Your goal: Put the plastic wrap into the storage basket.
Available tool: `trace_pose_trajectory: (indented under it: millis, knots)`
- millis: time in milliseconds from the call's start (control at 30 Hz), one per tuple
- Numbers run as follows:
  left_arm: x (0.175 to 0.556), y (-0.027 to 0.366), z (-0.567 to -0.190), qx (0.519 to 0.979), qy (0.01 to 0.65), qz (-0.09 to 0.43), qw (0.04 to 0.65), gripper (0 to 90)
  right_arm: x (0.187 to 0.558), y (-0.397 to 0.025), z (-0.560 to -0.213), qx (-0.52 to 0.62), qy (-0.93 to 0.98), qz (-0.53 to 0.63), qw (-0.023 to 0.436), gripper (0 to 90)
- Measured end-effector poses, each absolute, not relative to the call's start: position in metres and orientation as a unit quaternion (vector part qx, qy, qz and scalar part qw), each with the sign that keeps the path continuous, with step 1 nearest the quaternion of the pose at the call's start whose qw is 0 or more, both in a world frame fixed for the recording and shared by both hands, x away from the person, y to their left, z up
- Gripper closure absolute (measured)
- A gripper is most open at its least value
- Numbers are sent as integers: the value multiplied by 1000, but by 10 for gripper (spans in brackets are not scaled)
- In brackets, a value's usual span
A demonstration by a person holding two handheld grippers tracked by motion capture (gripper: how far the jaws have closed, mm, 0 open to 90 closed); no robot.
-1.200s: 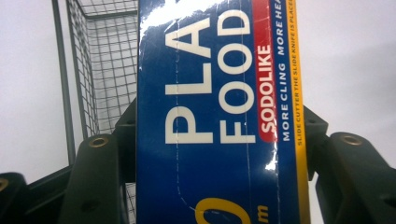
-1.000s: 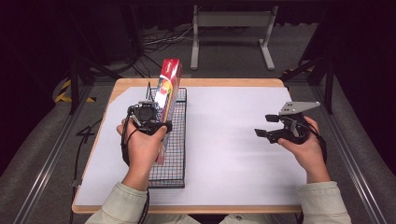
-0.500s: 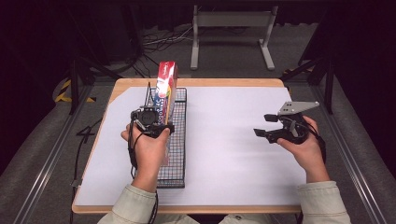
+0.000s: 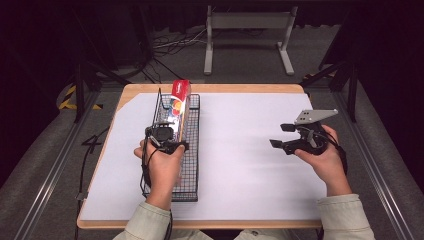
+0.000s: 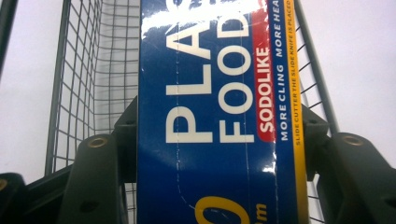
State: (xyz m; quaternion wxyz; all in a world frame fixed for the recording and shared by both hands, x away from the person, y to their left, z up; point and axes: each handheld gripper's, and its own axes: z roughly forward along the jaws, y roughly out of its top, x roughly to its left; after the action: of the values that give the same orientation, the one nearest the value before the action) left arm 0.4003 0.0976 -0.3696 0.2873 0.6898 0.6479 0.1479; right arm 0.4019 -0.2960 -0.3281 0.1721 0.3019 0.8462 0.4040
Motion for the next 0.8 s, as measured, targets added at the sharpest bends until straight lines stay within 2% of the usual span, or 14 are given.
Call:
trace_pose_trajectory:
  millis: [200,333,567,800]
  knots:
    - [401,96,-377,695,652,134,272,391,400,-293,-327,296,847,405,172,285]
    - [400,92,-379,697,651,144,263,390,400,-293,-327,295,849,404,171,283]
    - [403,93,-391,704,655,122,247,389,401,-288,-329,289,854,398,169,280]
    - [404,91,-396,708,655,127,232,389,400,-291,-326,285,855,398,171,275]
